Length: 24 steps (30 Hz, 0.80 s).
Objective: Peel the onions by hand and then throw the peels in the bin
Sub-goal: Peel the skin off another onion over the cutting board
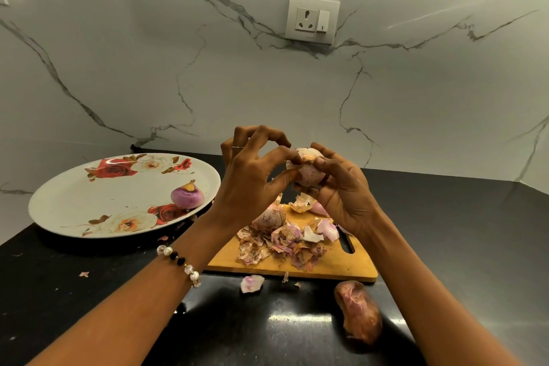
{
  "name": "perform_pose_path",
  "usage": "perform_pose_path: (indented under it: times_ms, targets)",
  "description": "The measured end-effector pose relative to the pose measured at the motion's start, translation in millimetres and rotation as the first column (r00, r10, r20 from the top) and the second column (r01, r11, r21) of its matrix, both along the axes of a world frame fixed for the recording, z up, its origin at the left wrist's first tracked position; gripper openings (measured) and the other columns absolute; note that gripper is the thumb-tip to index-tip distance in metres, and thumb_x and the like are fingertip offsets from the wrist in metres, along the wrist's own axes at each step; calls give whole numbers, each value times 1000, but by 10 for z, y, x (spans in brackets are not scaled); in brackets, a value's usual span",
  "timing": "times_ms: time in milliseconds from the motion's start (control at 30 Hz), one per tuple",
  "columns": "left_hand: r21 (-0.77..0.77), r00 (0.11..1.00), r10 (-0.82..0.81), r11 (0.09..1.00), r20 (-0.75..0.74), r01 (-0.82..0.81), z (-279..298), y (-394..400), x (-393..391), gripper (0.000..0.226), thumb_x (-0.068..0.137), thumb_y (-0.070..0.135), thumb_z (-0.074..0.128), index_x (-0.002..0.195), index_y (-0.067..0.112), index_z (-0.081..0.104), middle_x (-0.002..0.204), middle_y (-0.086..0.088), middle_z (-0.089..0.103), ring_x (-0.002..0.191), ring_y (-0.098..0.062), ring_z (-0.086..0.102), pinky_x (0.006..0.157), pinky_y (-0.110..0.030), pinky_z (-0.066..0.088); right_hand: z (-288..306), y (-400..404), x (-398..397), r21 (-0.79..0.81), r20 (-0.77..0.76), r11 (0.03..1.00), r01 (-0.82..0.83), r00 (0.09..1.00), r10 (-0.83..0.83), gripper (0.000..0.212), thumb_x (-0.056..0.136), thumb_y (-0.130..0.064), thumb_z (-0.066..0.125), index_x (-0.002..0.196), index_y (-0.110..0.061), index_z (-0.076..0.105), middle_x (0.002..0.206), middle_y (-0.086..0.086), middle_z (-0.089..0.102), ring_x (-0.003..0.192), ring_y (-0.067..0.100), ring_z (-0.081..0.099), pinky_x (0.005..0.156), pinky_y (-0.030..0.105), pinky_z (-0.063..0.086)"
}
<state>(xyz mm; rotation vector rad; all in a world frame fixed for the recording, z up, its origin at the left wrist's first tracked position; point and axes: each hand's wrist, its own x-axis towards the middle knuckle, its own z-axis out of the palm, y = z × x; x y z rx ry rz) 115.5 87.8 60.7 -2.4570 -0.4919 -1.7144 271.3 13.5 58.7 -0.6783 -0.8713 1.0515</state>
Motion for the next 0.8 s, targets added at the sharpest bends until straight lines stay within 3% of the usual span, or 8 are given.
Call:
perform_pose_path:
  times_ms: [133,333,633,800]
  targets:
    - [-72,997,-38,996,71,43,-4,-18,6,22,73,33,74,87,17,74,106,-4,64,109,-17,40,78,-36,32,4,8,-43,-27,12,999,16,1000,-15,68,77,-4,60,142,-2,40,120,23,56,90,32,70,65,40,61]
    - [-174,996,-44,983,78,57,-7,6,3,22,71,34,73,88,21,75,113,-2,62,113,-17,35,78,-37,27,1,7,-70,-58,46,997,60,997,-57,71,75,-4,63,142,-1,38,122,24,56,100,38,64,71,45,61]
    - [-193,996,-41,981,-83,25,-45,68,18,14,78,30,68,89,23,70,130,-3,50,121,-17,29,85,-34,19,2,-11,-76,-86,58,994,67,996,-62,78,70,-4,65,143,-2,36,121,25,56,96,37,66,65,41,61]
    - [-195,992,-38,981,-123,14,-88,95,9,15,76,19,61,90,19,67,130,-9,48,119,-16,27,82,-28,14,-25,4,-95,-98,35,994,53,998,-50,78,71,-3,65,143,-2,36,117,22,56,89,33,69,62,41,60]
